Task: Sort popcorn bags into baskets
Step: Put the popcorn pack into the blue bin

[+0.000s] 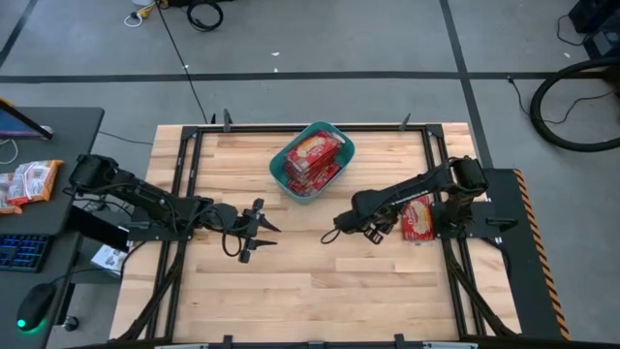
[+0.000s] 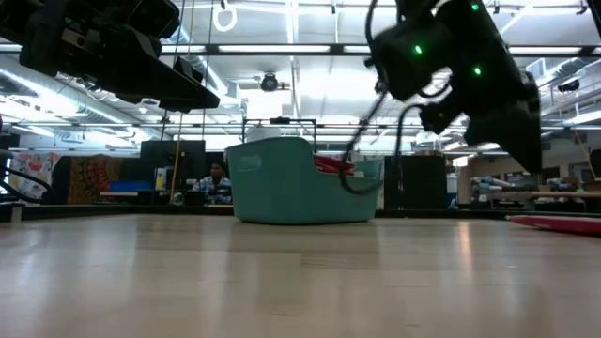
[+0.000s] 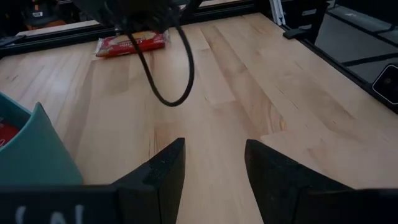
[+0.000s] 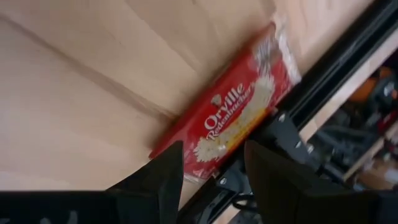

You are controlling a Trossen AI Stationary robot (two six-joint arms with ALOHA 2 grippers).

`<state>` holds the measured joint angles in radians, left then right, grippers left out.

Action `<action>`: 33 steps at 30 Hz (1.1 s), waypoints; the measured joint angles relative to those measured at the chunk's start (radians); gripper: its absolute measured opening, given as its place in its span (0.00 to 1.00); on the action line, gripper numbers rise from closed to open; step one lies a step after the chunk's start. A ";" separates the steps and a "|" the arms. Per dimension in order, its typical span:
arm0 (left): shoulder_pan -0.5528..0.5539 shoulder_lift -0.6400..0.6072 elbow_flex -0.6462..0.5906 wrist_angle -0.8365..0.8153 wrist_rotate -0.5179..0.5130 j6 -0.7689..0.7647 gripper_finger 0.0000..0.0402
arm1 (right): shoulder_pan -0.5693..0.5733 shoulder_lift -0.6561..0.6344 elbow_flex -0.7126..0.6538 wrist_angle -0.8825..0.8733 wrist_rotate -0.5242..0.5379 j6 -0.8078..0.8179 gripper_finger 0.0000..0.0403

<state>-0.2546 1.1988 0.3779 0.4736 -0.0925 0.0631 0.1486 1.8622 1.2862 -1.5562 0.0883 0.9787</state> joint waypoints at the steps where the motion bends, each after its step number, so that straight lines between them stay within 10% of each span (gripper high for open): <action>1: 0.000 0.000 0.000 0.000 0.000 0.000 0.43 | 0.000 0.000 -0.020 0.009 -0.008 0.023 0.43; 33: 0.000 0.000 0.000 0.000 0.000 0.000 0.43 | -0.012 -0.003 -0.371 0.348 -0.026 0.268 0.32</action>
<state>-0.2549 1.1988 0.3779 0.4732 -0.0925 0.0635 0.1364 1.8587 0.9157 -1.2078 0.0620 1.2472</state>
